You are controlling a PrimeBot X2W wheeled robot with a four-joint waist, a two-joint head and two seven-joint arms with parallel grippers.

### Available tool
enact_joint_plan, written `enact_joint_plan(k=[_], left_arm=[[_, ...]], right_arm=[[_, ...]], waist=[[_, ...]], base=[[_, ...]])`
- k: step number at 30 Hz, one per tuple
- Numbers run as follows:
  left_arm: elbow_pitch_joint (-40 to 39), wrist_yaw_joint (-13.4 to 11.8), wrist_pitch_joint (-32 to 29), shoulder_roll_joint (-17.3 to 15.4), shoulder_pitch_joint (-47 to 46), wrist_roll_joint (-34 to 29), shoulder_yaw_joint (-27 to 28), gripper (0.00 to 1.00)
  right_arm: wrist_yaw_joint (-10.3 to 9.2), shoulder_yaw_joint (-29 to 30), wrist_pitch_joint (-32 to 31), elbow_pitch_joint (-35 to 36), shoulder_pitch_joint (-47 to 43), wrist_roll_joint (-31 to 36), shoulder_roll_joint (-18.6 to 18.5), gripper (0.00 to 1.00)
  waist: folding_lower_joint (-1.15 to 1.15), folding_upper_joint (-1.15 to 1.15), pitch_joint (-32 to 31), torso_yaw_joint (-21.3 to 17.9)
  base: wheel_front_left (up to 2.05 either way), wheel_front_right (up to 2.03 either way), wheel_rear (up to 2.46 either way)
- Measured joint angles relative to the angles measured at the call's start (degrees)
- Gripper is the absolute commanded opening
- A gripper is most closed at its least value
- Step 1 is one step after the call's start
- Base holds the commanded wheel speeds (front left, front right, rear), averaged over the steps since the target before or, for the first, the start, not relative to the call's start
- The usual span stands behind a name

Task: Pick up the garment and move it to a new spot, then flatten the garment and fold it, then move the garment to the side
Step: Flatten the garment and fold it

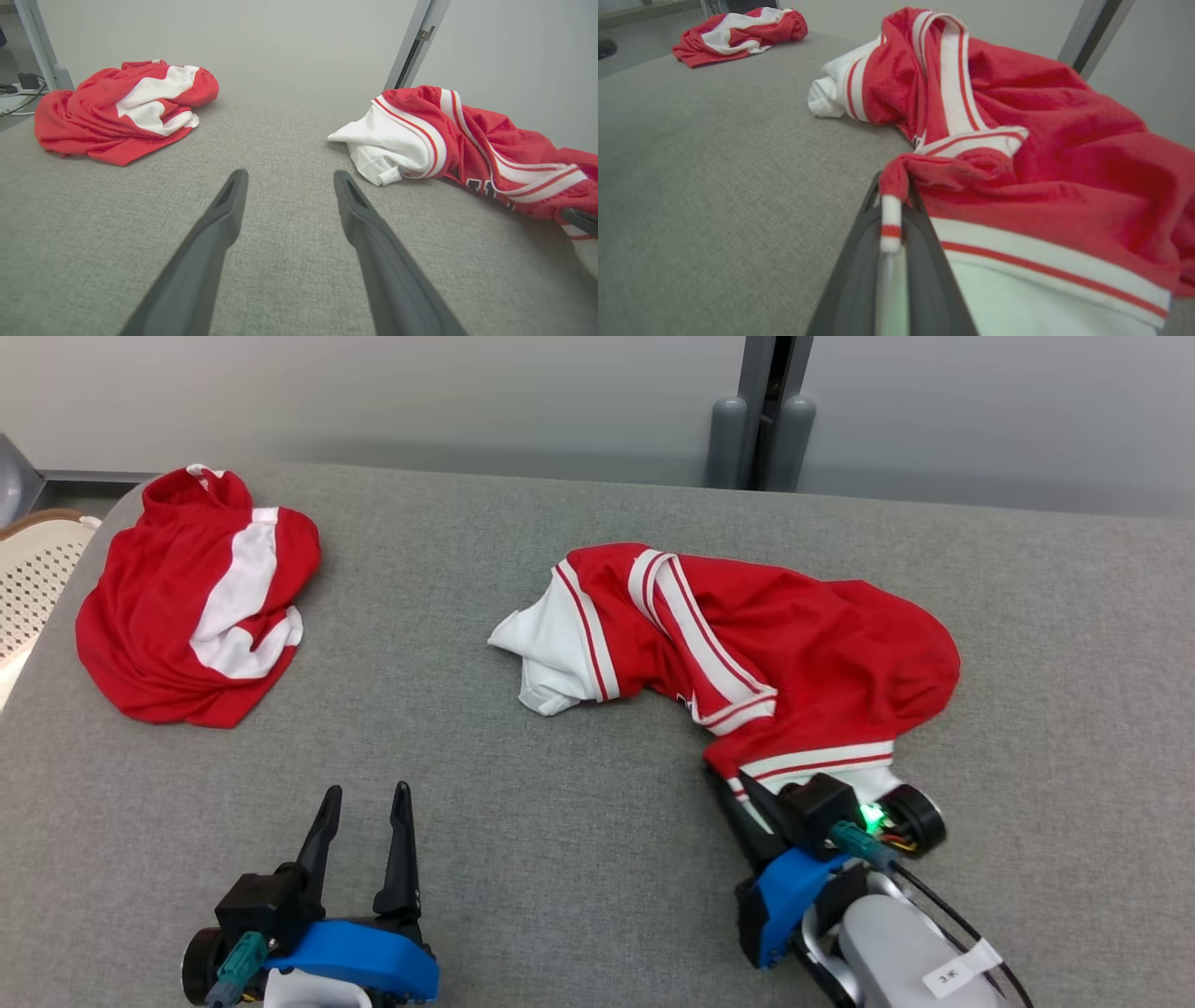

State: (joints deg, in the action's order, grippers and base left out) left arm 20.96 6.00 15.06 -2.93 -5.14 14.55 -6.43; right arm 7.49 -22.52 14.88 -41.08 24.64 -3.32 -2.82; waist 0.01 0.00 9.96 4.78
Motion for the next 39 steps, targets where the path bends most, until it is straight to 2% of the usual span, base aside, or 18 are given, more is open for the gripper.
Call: enact_joint_plan(k=[8,12,13,14,15,20,23,27,36,39], left_arm=[[-0.97,-0.54,0.01,0.0,-0.76,0.66,0.2,1.0],[-1.2,-0.93,0.0,0.0,-0.83,1.0,0.38,1.0],[-1.3,-0.94,0.01,0.0,-0.83,1.0,0.42,1.0],[-1.32,-0.94,0.0,0.0,-0.83,1.0,0.47,1.0],[-1.36,-0.94,0.0,0.0,-0.83,1.0,0.51,1.0],[-1.54,-1.16,0.0,0.0,-0.77,0.99,1.11,1.0],[-1.96,-1.25,0.01,0.01,-0.71,0.88,1.41,1.0],[-2.37,-1.08,0.01,0.01,-0.54,0.46,1.38,1.0],[-3.04,-0.85,0.01,0.02,0.23,-0.1,0.23,1.0],[-3.04,-0.81,0.01,0.03,0.34,-0.4,0.04,1.0]], right_arm=[[0.01,-17.74,-1.72,7.1,7.32,-8.99,0.02,0.0],[0.0,-24.01,-3.13,9.03,9.52,-14.46,0.09,0.0],[0.0,-25.07,-3.24,8.89,9.92,-15.47,0.09,0.25],[0.0,-26.26,-3.21,8.79,10.42,-15.67,-0.02,0.91],[0.0,-27.14,-3.1,8.75,10.84,-15.96,0.0,1.0],[0.01,-27.83,-1.68,7.69,11.09,-18.41,0.11,1.0],[0.0,-24.72,-0.75,6.44,11.23,-17.61,0.08,1.0],[0.01,-16.64,-0.02,5.25,10.22,-15.55,0.09,1.0],[0.01,13.9,0.14,6.48,0.52,-1.65,-0.68,1.0],[0.0,22.04,0.14,5.83,-1.74,1.91,-1.27,1.0]], waist=[[0.0,0.0,-0.42,2.4],[0.0,0.0,-0.43,3.87],[-0.01,0.0,-0.39,4.16],[0.0,0.0,-0.32,4.38],[0.0,0.0,-0.24,4.54],[-0.01,0.0,-0.1,4.05],[-0.01,0.0,-0.19,2.96],[-0.01,0.0,-0.76,1.34],[-0.01,0.0,-2.11,-1.61],[-0.01,0.0,-1.75,-1.66]], base=[[0.0,0.0,0.0],[0.0,0.0,0.0],[0.0,0.0,0.0],[0.0,0.0,0.0],[0.0,0.0,0.0],[0.0,0.0,0.0],[0.0,0.0,0.0],[0.0,0.0,0.0],[0.0,0.0,0.0],[0.0,0.0,0.0]])
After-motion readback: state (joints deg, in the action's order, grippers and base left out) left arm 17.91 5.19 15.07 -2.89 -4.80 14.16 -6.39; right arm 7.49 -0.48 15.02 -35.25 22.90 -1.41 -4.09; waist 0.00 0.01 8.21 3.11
